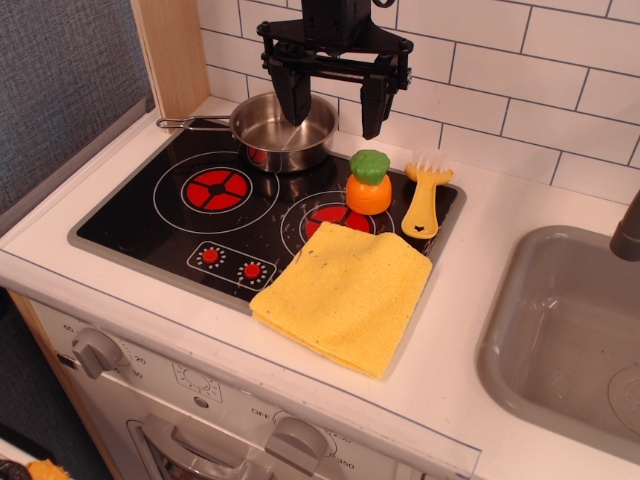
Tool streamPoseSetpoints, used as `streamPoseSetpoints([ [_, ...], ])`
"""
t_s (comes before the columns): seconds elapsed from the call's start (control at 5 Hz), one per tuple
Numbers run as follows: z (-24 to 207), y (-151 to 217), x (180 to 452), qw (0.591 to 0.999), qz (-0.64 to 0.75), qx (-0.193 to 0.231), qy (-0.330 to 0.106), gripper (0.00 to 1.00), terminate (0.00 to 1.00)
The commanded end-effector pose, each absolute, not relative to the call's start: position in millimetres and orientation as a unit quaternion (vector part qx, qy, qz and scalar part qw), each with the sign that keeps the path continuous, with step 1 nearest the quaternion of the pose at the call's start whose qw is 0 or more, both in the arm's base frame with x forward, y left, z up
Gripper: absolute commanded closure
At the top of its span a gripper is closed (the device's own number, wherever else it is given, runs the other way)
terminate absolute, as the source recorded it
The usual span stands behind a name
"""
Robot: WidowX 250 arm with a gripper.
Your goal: Move the pot to the towel
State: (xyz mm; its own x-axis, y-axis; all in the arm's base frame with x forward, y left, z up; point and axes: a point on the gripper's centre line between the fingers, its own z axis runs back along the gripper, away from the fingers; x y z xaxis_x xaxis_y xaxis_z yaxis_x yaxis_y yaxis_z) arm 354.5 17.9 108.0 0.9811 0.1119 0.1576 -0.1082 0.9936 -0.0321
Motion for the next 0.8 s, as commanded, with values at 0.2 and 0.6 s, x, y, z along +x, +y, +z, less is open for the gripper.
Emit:
streamPoseSetpoints([
  [0.2, 106.7, 31.4, 375.9, 0.994, 0.075, 0.004, -0.083, 0.0, 0.0],
  [0.6, 89.0, 44.1, 411.4, 0.99, 0.098, 0.025, -0.093, 0.0, 0.0],
])
